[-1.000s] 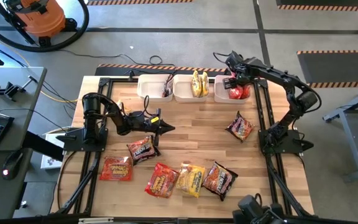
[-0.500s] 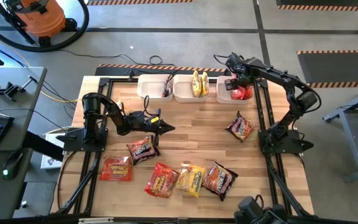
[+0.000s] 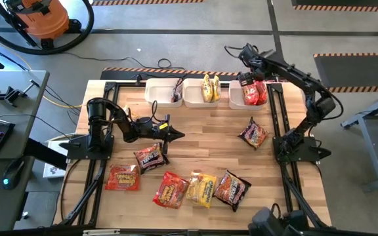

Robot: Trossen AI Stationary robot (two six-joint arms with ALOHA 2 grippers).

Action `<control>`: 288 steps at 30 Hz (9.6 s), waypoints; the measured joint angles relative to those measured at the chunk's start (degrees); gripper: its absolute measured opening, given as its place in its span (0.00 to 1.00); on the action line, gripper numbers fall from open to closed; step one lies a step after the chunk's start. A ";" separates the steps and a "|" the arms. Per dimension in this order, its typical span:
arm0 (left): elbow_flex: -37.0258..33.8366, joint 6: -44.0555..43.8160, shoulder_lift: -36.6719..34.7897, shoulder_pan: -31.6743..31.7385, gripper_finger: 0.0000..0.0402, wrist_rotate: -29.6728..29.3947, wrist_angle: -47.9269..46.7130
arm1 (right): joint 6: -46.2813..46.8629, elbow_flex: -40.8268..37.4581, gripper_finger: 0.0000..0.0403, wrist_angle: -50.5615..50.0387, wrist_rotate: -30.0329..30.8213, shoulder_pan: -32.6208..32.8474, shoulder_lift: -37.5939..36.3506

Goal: Sort Maruchan noodles
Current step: Put the black noodle into the left white bin

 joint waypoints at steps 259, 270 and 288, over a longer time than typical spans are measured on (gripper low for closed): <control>2.12 -14.40 -56.96 -3.39 0.64 -9.05 -66.35 | -21.98 -31.44 0.00 113.58 -42.67 41.56 6.02; 2.11 -13.43 -51.45 -2.56 0.58 -5.92 -61.59 | -21.95 -31.44 0.00 114.06 -42.65 41.56 6.02; 15.71 -12.47 -51.32 3.55 0.03 -3.07 -82.43 | -20.40 -31.46 0.33 99.45 -34.72 39.98 -1.68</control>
